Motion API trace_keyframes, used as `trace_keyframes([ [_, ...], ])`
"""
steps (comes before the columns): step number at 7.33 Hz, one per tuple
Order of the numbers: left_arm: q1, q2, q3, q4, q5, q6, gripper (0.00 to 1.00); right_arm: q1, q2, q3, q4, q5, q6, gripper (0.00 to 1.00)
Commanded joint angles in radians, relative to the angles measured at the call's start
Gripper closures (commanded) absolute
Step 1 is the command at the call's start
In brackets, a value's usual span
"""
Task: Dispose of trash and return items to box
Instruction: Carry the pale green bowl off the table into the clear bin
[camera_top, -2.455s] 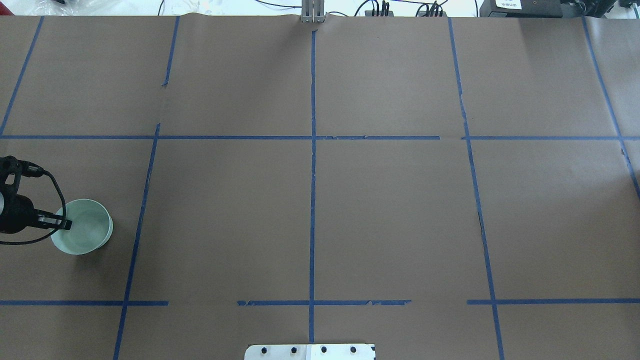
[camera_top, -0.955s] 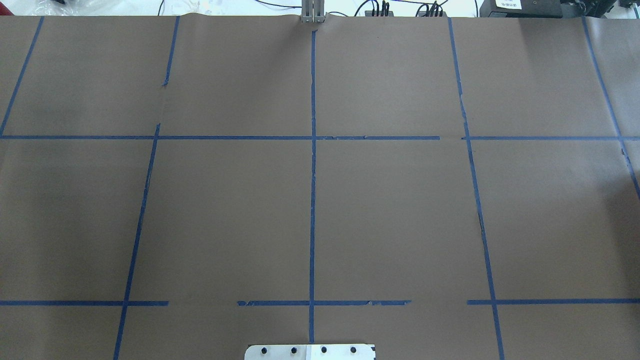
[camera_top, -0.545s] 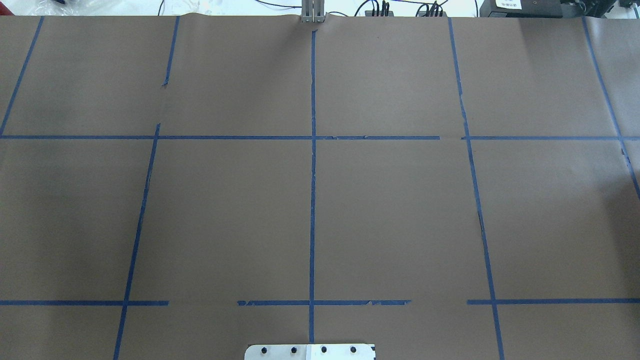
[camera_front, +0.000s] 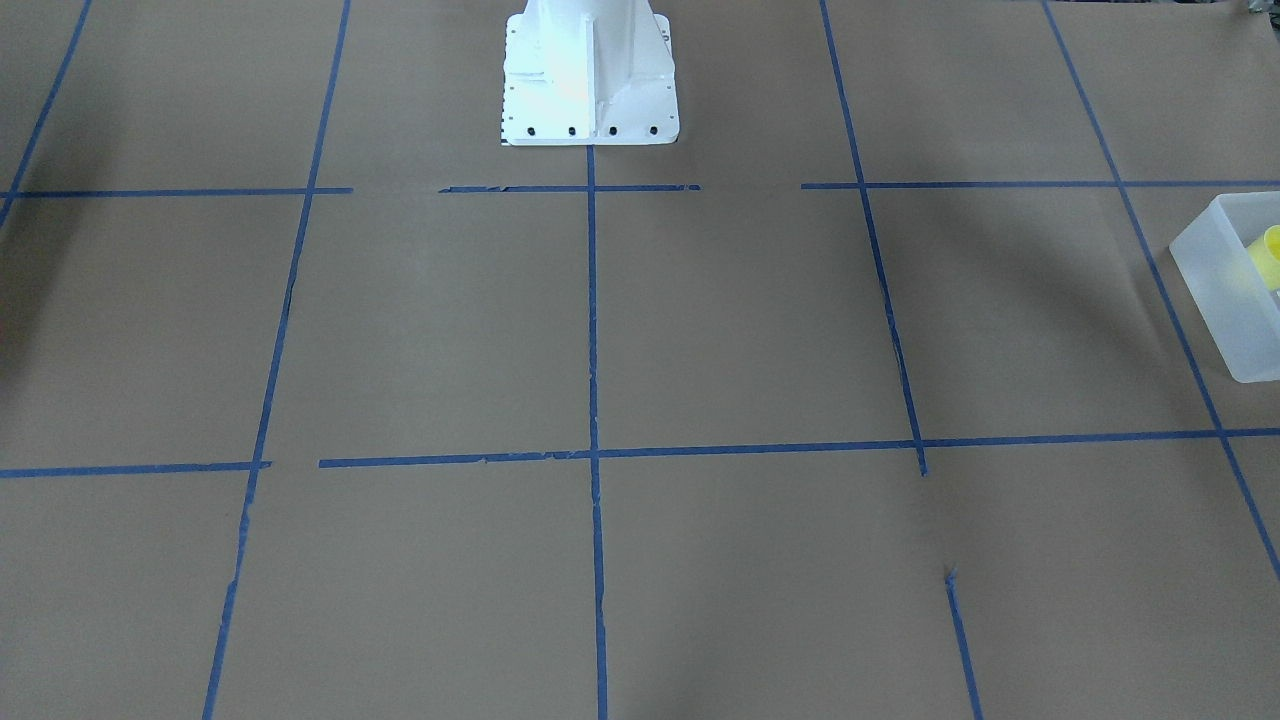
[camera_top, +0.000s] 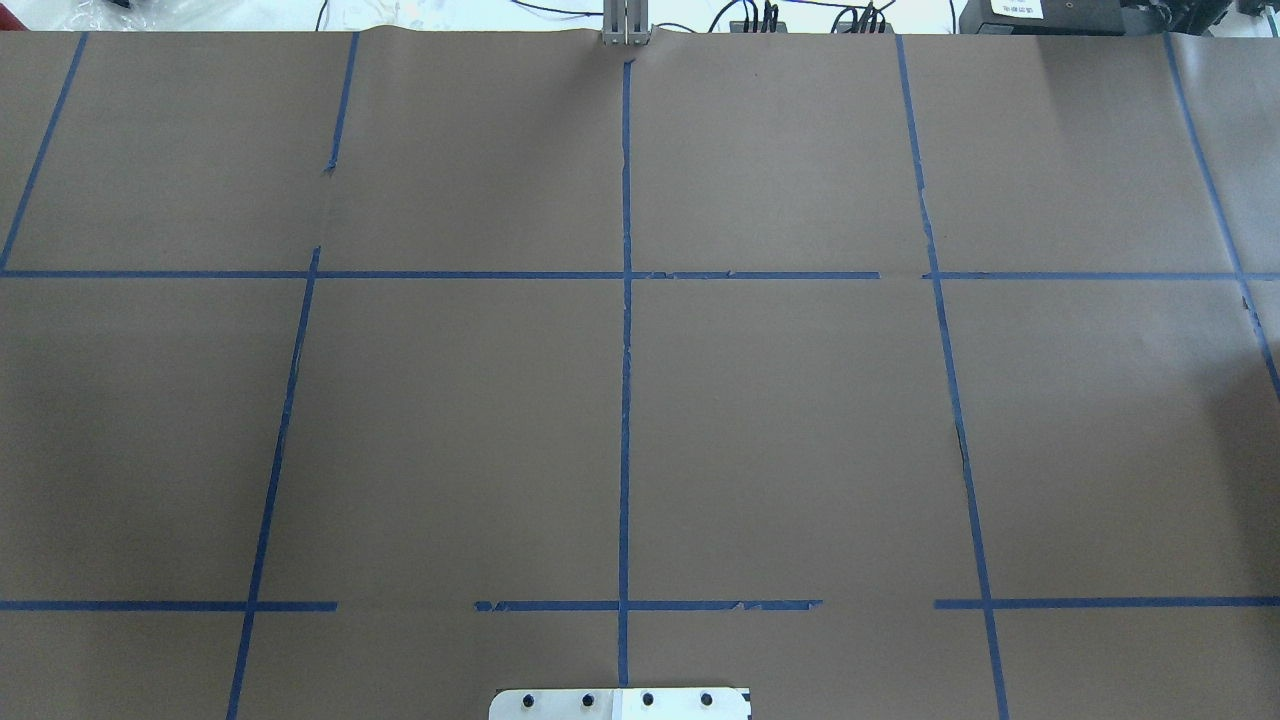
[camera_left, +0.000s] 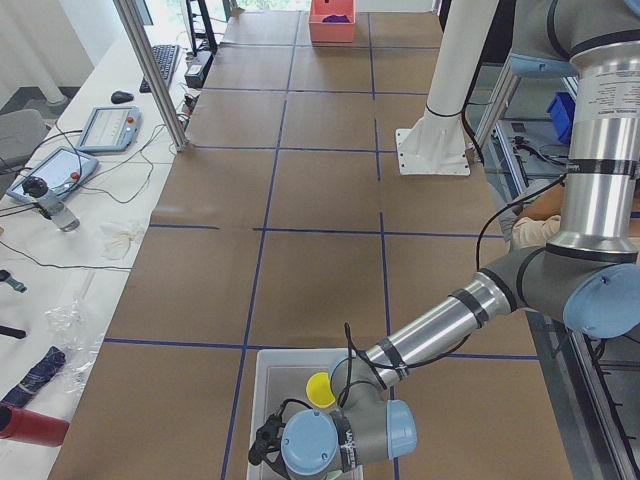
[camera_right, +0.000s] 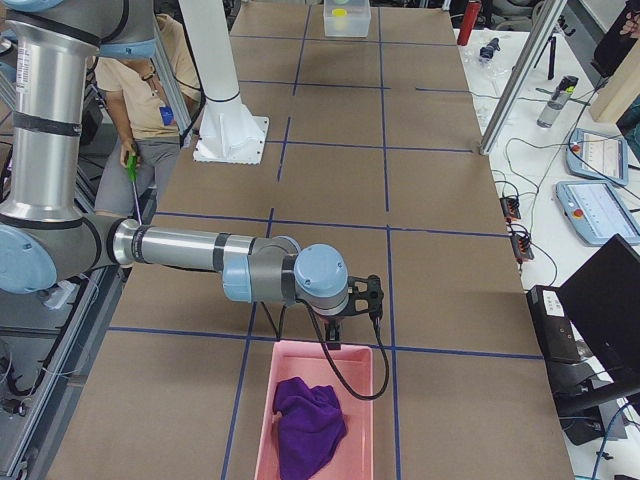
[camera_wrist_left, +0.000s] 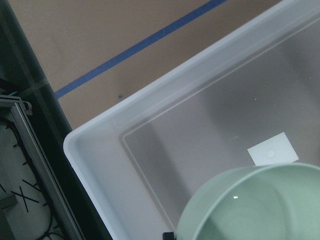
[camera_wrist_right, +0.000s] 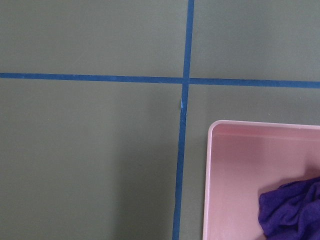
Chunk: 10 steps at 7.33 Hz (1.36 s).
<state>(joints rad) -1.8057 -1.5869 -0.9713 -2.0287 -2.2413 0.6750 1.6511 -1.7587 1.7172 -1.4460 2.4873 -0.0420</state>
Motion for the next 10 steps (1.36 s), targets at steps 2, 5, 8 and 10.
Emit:
trace_keyframes([
  [2, 0.000, 0.001, 0.108, -0.133, -0.014, -0.069, 1.00, -0.007, -0.008, -0.001, 0.001, 0.002, 0.001, 0.00],
  [5, 0.002, 0.016, 0.088, -0.130, -0.084, -0.074, 0.00, -0.008, -0.007, 0.001, 0.001, 0.004, 0.002, 0.00],
  [8, 0.000, 0.193, -0.378, -0.122, -0.193, -0.493, 0.00, -0.008, -0.007, 0.002, 0.006, -0.011, -0.002, 0.00],
  [10, 0.020, 0.243, -0.596, -0.069, -0.176, -0.588, 0.00, 0.012, -0.007, 0.092, -0.003, -0.103, -0.004, 0.00],
])
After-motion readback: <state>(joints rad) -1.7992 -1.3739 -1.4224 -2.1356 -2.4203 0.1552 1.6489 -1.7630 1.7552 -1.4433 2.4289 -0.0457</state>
